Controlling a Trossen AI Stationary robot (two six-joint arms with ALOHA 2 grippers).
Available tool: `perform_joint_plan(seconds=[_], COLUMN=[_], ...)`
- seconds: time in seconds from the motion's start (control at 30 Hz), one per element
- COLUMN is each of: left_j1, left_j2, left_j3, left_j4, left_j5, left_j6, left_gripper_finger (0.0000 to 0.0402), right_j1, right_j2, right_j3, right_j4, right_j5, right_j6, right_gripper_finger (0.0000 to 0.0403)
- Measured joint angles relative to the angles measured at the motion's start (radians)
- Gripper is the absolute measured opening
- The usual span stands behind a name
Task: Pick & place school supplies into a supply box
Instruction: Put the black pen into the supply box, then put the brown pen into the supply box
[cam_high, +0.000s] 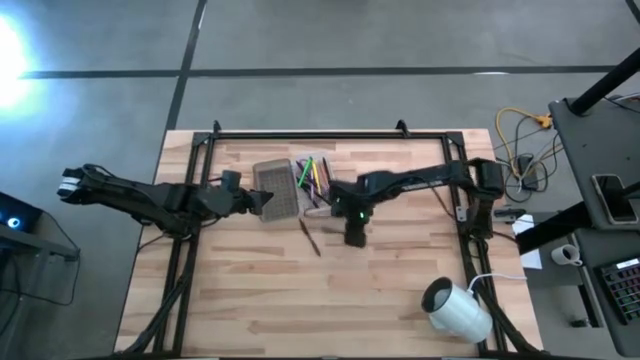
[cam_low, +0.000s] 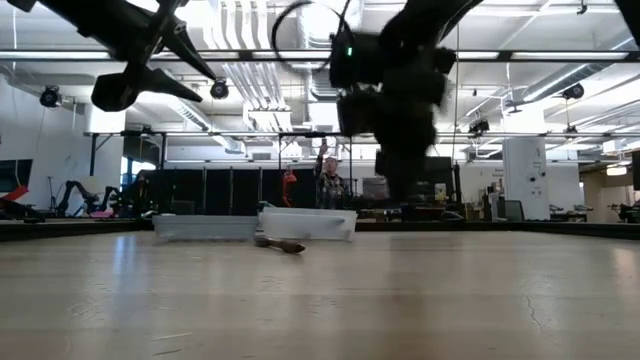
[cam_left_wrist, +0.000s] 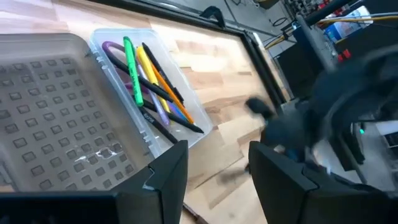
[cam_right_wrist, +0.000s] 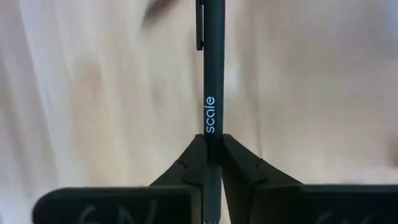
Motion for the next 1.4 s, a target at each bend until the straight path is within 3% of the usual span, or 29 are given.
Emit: perform_joint_plan(seconds=[0.2, 0.3, 0.4, 0.47, 0.7, 0.9, 1.07, 1.13, 1.27, 1.4], left_j1=[0.0, 0.0, 0.0, 0.0, 0.0, 0.0, 0.0, 0.0, 0.0, 0.0], left_j2=[0.004, 0.001, -0.004, -0.005, -0.008, -0.008, -0.008, -0.008, -0.008, -0.008], left_j3=[0.0, 0.0, 0.0, 0.0, 0.0, 0.0, 0.0, 0.0, -0.001, -0.001], left_j4=[-0.001, -0.001, 0.0, 0.0, -0.001, -0.004, -0.01, -0.014, -0.03, -0.052], left_j5=[-0.018, -0.021, -0.021, -0.021, -0.021, -0.021, -0.021, -0.021, -0.02, -0.011], left_j6=[-0.002, -0.002, -0.002, -0.008, -0.01, -0.001, 0.001, 0.001, 0.002, 0.002], left_gripper_finger=[0.0154, 0.0154, 0.0154, 0.0154, 0.0154, 0.0154, 0.0154, 0.0154, 0.0154, 0.0154], right_j1=[-0.116, -0.178, -0.23, -0.253, -0.249, -0.227, -0.226, -0.223, -0.18, -0.112], right_j2=[-0.043, -0.021, 0.021, 0.045, 0.115, 0.114, 0.09, 0.079, 0.022, -0.02], right_j3=[-0.003, 0.002, -0.003, -0.003, -0.002, -0.001, -0.001, -0.001, 0.0, 0.001], right_j4=[0.387, 0.571, 0.586, 0.585, 0.575, 0.483, 0.492, 0.494, 0.483, 0.367], right_j5=[0.081, 0.146, 0.286, 0.309, 0.218, 0.302, 0.303, 0.29, 0.284, 0.382], right_j6=[0.553, 0.752, 0.888, 0.928, 0.953, 0.963, 0.92, 0.856, 0.573, 0.482], right_gripper_finger=[0.0025, 0.0026, 0.0027, 0.0027, 0.0041, 0.0073, 0.0103, 0.0116, 0.014, 0.0155])
